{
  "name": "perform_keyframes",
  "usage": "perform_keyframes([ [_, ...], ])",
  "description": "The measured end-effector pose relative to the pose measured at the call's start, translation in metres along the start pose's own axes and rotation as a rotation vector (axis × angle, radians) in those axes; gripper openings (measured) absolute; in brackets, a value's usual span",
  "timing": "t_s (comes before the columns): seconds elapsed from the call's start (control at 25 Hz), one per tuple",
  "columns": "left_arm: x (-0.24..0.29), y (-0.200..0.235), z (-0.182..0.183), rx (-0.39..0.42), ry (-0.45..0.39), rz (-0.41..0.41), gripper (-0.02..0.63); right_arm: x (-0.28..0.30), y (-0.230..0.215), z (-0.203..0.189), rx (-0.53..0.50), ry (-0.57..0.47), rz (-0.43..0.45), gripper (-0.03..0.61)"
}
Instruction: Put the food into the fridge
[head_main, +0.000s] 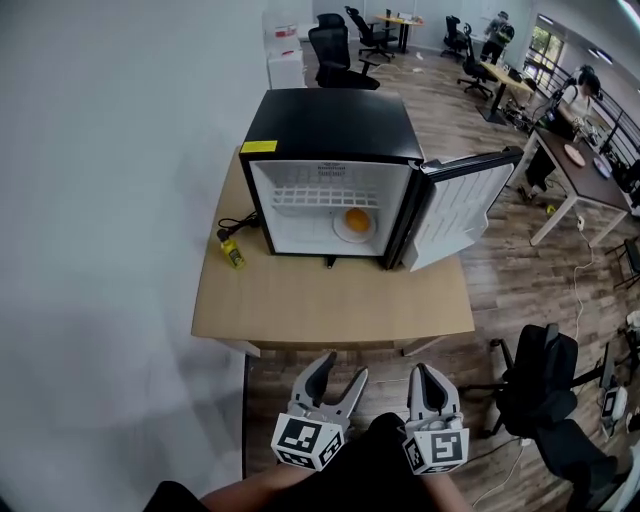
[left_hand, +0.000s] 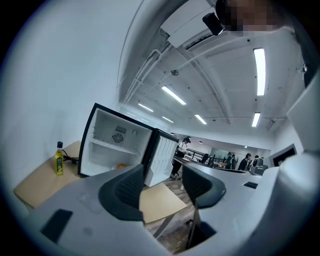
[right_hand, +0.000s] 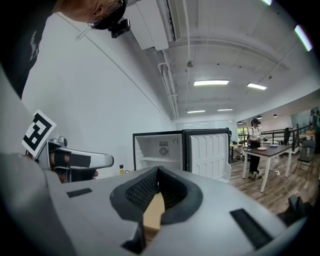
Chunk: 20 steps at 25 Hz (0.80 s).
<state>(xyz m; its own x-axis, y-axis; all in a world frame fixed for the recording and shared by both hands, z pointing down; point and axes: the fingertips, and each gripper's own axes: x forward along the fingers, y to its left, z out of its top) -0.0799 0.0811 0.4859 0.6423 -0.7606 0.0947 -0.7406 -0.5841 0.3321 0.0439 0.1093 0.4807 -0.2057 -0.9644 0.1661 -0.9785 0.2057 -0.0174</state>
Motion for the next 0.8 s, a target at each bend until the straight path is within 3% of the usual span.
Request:
perform_keyframes([
  [0.08,-0.004,-0.006,0.004,0.019,-0.009,0.014,0.114,0.001,0.001,0.003,-0.007,-0.009,0.026,0.06],
  [0.24,-0.005,-0.018,0.005,0.065,0.007,0.05,0.032,-0.003,-0.005,0.009,-0.019,-0.012,0.056,0.06],
  [0.48,-0.002,-0.02,0.028,0.124,-0.053,0.14,0.014,-0.008,-0.023,0.025,-0.048,-0.017,0.08,0.06],
  [0.8,0.002,-0.031,0.032,0.173,-0.042,0.131,0.014,0.006,-0.023,0.036,-0.079,-0.02,0.118,0.06],
])
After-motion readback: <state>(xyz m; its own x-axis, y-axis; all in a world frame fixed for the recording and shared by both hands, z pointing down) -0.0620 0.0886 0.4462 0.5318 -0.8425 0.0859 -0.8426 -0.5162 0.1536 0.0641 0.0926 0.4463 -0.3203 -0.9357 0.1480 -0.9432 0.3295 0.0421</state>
